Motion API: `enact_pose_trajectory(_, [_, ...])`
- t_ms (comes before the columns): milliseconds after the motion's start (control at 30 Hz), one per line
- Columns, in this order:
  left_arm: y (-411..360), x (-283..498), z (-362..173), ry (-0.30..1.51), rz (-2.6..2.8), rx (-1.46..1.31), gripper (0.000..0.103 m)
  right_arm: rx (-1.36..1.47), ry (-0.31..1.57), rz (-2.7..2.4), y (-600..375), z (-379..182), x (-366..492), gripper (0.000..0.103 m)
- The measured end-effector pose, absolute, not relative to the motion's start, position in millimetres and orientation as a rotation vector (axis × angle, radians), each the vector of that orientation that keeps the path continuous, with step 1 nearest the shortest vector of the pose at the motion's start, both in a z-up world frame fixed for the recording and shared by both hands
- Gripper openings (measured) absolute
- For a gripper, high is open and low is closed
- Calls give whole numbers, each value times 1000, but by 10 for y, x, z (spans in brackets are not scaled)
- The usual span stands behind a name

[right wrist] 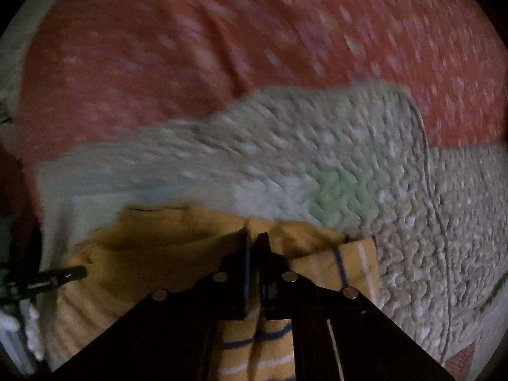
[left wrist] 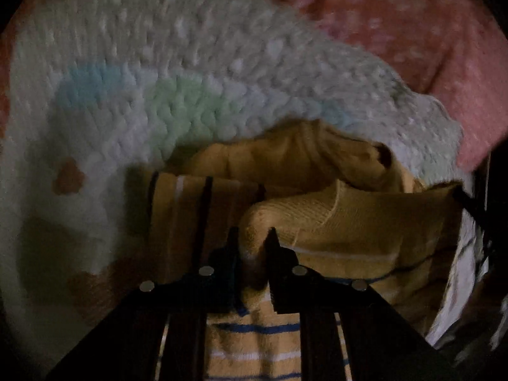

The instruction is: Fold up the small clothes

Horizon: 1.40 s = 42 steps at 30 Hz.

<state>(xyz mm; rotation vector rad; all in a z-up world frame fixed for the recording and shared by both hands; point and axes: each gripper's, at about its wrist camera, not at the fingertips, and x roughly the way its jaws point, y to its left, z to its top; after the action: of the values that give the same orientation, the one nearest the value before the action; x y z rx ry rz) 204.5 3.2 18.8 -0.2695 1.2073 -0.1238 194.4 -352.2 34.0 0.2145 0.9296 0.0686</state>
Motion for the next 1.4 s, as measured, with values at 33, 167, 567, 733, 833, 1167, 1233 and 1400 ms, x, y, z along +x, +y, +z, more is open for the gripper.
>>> enact_pose_trajectory(33, [93,2093,97,1231,-119,-336,19,205,956,11,-3578,237,2008,7])
enact_pose_trajectory(167, [445,2096,-98,1239,-170,-645,26,358,976,-37,-3926,85,1945,33])
enact_pose_trajectory(567, [1083,1421,194,1106,7,-744,37,415,911,231,-3270,550,1426,38])
enact_pose_trajectory(733, [1021,764,130,1095,-2,-729,44,340,1012,433,-2377,390,1437,38])
enact_pose_trajectory(833, [864,512,-13,1114,-2,-648,44,251,1076,482,-1827,230,1555,38])
enact_pose_trajectory(1167, [728,410,-100,1082,-72,-480,41,-53,1145,364,-556,-50,2311,38])
enact_pose_trajectory(1233, [739,413,-104,1088,-89,-481,41,-68,1179,378,-405,-75,2364,38])
enact_pose_trajectory(1400, [794,435,-103,1107,-124,-539,41,-51,1118,377,-418,221,2258,41])
